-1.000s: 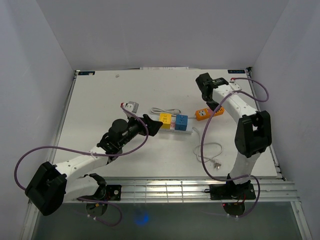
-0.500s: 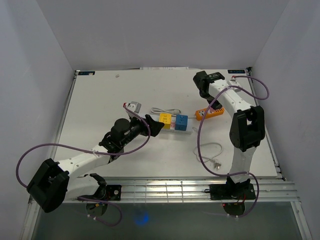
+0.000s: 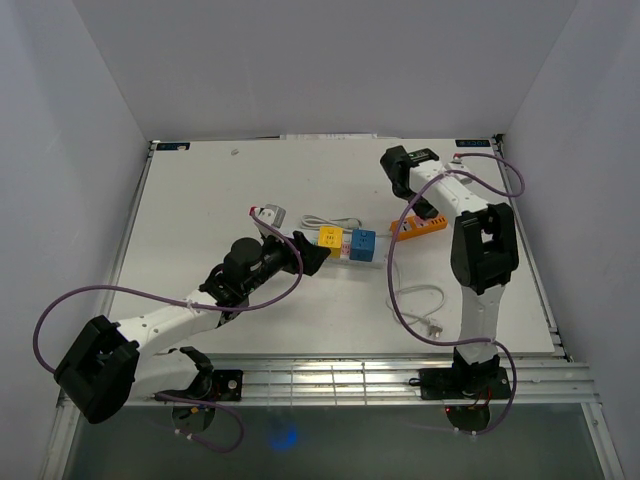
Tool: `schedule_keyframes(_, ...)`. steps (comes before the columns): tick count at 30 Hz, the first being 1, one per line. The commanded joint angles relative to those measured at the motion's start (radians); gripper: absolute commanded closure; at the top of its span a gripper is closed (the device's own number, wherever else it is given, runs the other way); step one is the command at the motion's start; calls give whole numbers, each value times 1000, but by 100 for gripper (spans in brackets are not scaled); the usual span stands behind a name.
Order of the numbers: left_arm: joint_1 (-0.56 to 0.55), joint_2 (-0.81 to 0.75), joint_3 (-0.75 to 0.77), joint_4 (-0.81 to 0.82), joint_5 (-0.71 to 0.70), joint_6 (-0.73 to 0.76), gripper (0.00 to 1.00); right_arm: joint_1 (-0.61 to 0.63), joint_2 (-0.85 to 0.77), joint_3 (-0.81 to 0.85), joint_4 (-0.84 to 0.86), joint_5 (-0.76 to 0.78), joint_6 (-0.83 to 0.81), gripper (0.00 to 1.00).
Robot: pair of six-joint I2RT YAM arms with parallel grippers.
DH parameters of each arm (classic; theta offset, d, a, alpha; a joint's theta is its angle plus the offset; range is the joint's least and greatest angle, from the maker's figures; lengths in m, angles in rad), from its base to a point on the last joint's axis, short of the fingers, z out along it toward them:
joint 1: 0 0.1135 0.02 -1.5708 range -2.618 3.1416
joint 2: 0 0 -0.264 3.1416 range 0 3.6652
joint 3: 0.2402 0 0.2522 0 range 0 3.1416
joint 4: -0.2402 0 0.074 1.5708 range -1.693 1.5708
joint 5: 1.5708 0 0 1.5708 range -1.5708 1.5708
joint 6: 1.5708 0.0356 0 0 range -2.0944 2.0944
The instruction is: Insert the plug
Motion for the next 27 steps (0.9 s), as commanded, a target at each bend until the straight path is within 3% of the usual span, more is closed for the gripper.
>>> schedule_keyframes(1, -6, -11, 35, 18, 7, 16, 2, 4, 44, 66, 17, 51, 10, 92)
schedule_keyframes(27, -17, 0, 38, 24, 16, 21, 2, 4, 133, 135, 21, 103, 55, 92)
